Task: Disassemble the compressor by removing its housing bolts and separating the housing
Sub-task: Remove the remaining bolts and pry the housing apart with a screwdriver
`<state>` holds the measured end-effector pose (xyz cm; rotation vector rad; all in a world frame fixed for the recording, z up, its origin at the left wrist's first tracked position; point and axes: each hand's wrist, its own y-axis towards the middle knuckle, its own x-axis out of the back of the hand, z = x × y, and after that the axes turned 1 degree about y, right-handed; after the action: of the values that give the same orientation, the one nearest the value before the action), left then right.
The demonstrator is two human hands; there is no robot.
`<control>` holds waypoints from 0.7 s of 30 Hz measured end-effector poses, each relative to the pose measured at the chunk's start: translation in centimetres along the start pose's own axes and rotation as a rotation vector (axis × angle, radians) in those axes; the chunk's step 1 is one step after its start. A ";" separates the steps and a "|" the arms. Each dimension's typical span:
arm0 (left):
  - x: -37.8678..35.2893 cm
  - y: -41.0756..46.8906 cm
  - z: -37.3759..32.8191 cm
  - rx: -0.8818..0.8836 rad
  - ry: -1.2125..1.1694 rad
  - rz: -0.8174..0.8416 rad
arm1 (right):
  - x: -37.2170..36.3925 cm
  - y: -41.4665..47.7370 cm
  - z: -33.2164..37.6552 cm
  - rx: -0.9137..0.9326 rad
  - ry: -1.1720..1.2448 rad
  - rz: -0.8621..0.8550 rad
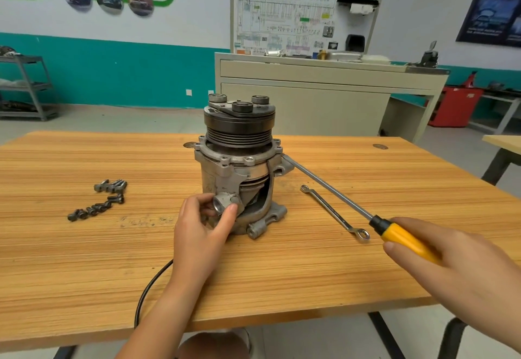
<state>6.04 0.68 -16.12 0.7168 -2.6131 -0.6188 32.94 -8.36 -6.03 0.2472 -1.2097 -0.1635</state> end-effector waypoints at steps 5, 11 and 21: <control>0.0 -0.1 -0.1 -0.002 0.017 0.004 | 0.1 0.7 0.5 0.034 -0.025 0.030; 0.2 0.2 -0.1 -0.019 0.052 0.017 | 0.4 1.5 0.9 0.050 -0.012 0.025; -0.1 0.1 -0.6 0.034 -0.005 0.062 | -6.5 -0.5 1.4 -0.156 0.140 -0.064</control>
<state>6.34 0.62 -15.65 0.6421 -2.6458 -0.5594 29.40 -7.31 -11.53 0.1585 -1.0451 -0.2903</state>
